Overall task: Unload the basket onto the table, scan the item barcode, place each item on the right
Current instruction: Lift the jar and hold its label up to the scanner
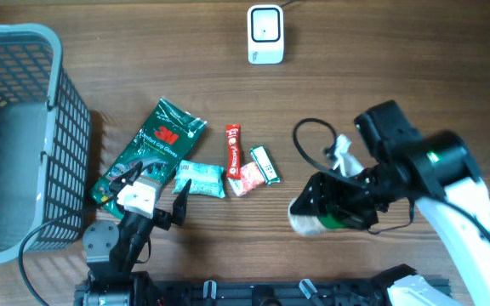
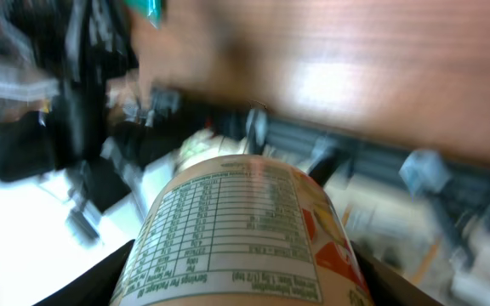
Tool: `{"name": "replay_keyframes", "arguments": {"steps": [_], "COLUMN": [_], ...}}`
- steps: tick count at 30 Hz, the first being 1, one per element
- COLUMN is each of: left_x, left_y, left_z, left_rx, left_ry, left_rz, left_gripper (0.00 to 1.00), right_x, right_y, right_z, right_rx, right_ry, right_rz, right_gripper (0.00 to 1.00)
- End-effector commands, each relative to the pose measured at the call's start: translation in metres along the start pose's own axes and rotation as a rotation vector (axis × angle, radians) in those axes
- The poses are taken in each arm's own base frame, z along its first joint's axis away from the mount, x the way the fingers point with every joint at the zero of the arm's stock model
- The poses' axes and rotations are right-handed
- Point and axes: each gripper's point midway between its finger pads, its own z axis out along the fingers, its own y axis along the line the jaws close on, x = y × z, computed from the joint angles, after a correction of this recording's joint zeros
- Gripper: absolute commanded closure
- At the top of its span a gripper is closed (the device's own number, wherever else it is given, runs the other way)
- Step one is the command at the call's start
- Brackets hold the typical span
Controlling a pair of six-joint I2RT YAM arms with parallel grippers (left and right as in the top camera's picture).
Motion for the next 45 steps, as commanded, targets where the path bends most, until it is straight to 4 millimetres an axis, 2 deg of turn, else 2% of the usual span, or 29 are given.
{"name": "replay_keyframes", "arguments": {"steps": [1, 2, 5, 9, 12, 14, 20, 22, 27, 33, 37, 42, 45], "left_x": [0.003, 0.003, 0.003, 0.003, 0.003, 0.003, 0.003, 0.003, 0.003, 0.003, 0.003, 0.003, 0.003], "left_y": [-0.002, -0.002, -0.002, -0.002, -0.002, -0.002, -0.002, -0.002, -0.002, -0.002, -0.002, -0.002, -0.002], "left_z": [0.001, 0.001, 0.001, 0.001, 0.001, 0.001, 0.001, 0.001, 0.001, 0.001, 0.001, 0.001, 0.001], "left_rx": [0.011, 0.011, 0.011, 0.011, 0.011, 0.011, 0.011, 0.011, 0.011, 0.011, 0.011, 0.011, 0.011], "left_ry": [0.003, 0.003, 0.003, 0.003, 0.002, 0.003, 0.002, 0.003, 0.002, 0.002, 0.003, 0.003, 0.003], "left_rz": [-0.011, -0.011, -0.011, -0.011, -0.011, -0.011, -0.011, -0.011, -0.011, -0.011, -0.011, -0.011, -0.011], "left_gripper": [0.00, 0.00, 0.00, 0.00, 0.00, 0.00, 0.00, 0.00, 0.00, 0.00, 0.00, 0.00, 0.00], "right_x": [-0.058, -0.079, -0.145, -0.206, -0.266, -0.300, -0.377, -0.400, -0.419, -0.432, -0.444, -0.450, -0.450], "right_y": [-0.014, -0.015, -0.018, -0.015, 0.004, 0.015, 0.030, 0.035, 0.046, 0.041, 0.045, 0.065, 0.067], "right_z": [-0.025, -0.034, -0.058, -0.062, -0.050, -0.042, -0.018, -0.005, 0.013, 0.028, 0.041, 0.040, 0.036], "right_rx": [0.140, 0.168, 0.251, 0.294, 0.299, 0.286, 0.280, 0.247, 0.113, 0.077, 0.047, 0.005, 0.002], "right_ry": [-0.356, -0.462, -0.756, -0.922, -1.015, -1.077, -1.271, -1.344, -1.452, -1.505, -1.485, -1.501, -1.508], "right_rz": [0.031, 0.031, 0.013, -0.015, -0.179, -0.268, -0.476, -0.553, -0.631, -0.651, -0.680, -0.719, -0.720], "right_gripper": [0.44, 0.49, 0.48, 0.48, 0.47, 0.45, 0.45, 0.39, 0.36, 0.33, 0.33, 0.32, 0.32]}}
